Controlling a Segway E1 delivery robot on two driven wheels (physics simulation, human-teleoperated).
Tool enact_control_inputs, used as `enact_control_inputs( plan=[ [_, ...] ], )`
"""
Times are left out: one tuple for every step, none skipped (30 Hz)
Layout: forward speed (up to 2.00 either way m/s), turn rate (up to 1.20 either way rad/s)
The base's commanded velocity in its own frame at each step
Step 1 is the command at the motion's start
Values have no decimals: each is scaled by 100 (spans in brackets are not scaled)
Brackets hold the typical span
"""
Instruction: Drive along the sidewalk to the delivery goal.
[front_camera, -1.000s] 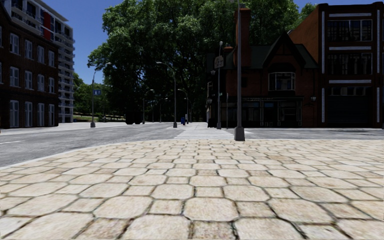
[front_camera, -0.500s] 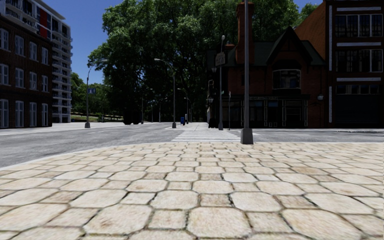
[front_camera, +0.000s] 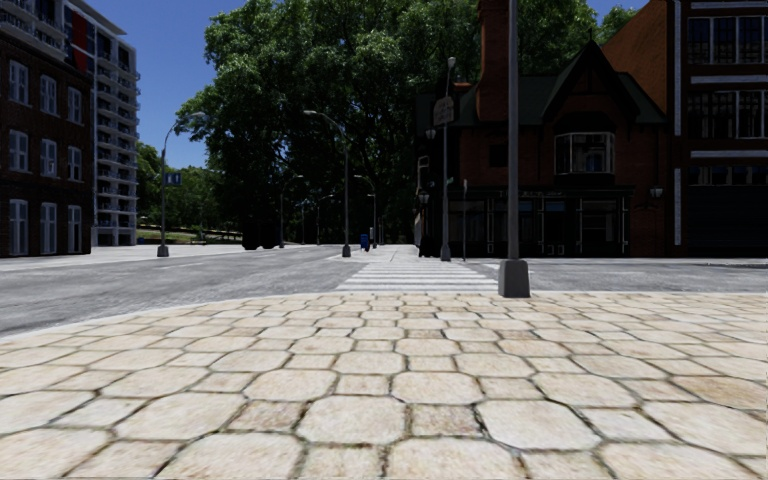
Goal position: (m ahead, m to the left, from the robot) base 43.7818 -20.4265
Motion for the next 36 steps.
enact_control_inputs(
  plan=[
    [198,0],
    [198,0],
    [198,0],
    [198,0],
    [198,0],
    [198,0],
    [198,0],
    [198,0],
    [198,0],
    [198,0],
    [198,0],
    [198,0],
    [198,0],
    [198,0],
    [198,0],
    [198,0],
    [198,0],
    [198,0],
    [198,0],
    [198,0],
    [198,0],
    [198,0],
    [198,0],
    [198,0],
    [198,0],
    [198,0],
    [198,0],
    [198,0],
    [198,0],
    [198,0],
    [198,0],
    [198,0],
    [198,0],
    [198,0],
    [198,0],
    [198,0]
  ],
)
